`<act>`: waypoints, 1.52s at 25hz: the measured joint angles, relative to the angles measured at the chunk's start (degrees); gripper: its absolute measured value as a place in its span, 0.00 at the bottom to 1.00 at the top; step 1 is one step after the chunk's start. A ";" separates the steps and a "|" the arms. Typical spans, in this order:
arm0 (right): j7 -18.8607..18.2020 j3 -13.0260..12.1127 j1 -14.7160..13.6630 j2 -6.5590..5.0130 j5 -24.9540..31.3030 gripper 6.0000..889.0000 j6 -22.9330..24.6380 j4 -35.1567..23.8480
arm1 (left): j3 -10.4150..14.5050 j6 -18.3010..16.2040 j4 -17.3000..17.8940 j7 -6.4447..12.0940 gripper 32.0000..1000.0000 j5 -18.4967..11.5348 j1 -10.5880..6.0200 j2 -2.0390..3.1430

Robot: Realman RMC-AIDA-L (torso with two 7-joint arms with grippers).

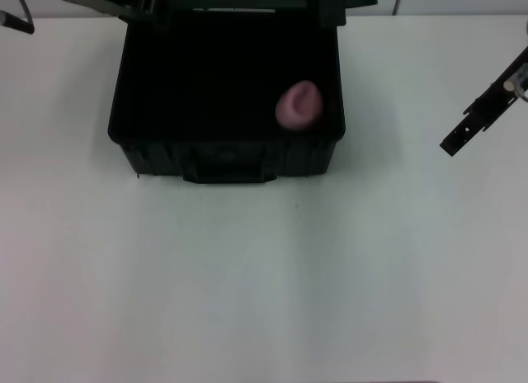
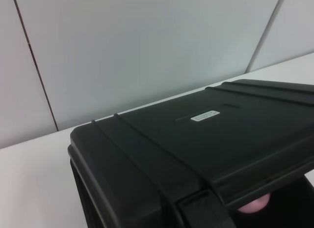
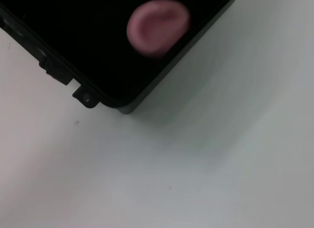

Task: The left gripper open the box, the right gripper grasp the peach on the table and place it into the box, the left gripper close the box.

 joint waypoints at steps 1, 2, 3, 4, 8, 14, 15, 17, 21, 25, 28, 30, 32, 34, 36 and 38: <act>0.00 0.04 -0.01 0.00 -0.01 0.97 -0.04 0.00 | 0.00 -0.21 0.00 -0.01 0.38 0.00 -0.03 0.00; -0.01 0.08 -0.01 0.00 -0.02 0.97 -0.08 0.00 | 0.00 -0.39 0.00 -0.03 0.38 0.09 -0.05 0.00; -0.03 0.10 -0.02 0.00 -0.03 0.97 -0.11 0.00 | 0.01 -0.51 0.00 -0.05 0.38 0.30 -0.06 0.00; -0.06 0.12 -0.02 0.00 -0.04 0.97 -0.13 0.00 | 0.01 -0.62 0.00 -0.08 0.38 0.67 -0.09 -0.03; -0.14 0.19 -0.04 0.00 -0.07 0.97 -0.22 0.00 | 0.02 -1.09 0.07 -0.28 0.38 2.01 -0.16 -0.17; -0.14 0.18 -0.05 0.00 -0.07 0.97 -0.27 0.01 | 0.01 -1.70 0.19 -0.50 0.51 2.70 -0.16 -0.18; -0.14 0.18 -0.05 0.00 -0.06 0.97 -0.29 0.04 | 0.01 -1.77 0.26 -0.52 0.55 2.85 -0.16 -0.19; -0.15 0.18 -0.05 0.00 -0.05 0.97 -0.32 0.07 | -0.01 -2.02 0.31 -0.61 0.63 3.18 -0.17 -0.20; -0.15 0.18 -0.05 0.00 -0.06 0.97 -0.33 0.08 | -0.01 -2.64 0.39 -0.66 0.84 4.02 -0.41 -0.20; -0.15 0.17 0.01 0.00 -0.06 0.97 -0.40 0.09 | 0.00 -3.12 0.44 -0.67 0.84 4.43 -0.59 -0.21; -0.15 0.10 0.02 0.00 -0.06 0.97 -0.40 0.09 | 0.00 -3.15 0.45 -0.68 0.84 4.49 -0.61 -0.20; -0.15 0.09 0.04 0.00 -0.06 0.97 -0.40 0.09 | 0.00 -3.15 0.45 -0.68 0.84 4.49 -0.61 -0.17; -0.15 0.11 0.04 0.00 -0.06 0.97 -0.40 0.09 | 0.00 -3.15 0.45 -0.69 0.84 4.49 -0.61 -0.15; -0.15 0.10 0.05 0.00 -0.06 0.97 -0.40 0.09 | 0.00 -3.14 0.45 -0.68 0.84 4.49 -0.60 -0.14; -0.15 0.03 0.05 0.00 -0.06 0.97 -0.39 0.09 | 0.00 -3.12 0.45 -0.66 0.84 4.49 -0.60 -0.13; -0.15 0.00 0.03 0.00 -0.06 0.97 -0.39 0.09 | 0.00 -3.11 0.45 -0.63 0.84 4.49 -0.58 -0.12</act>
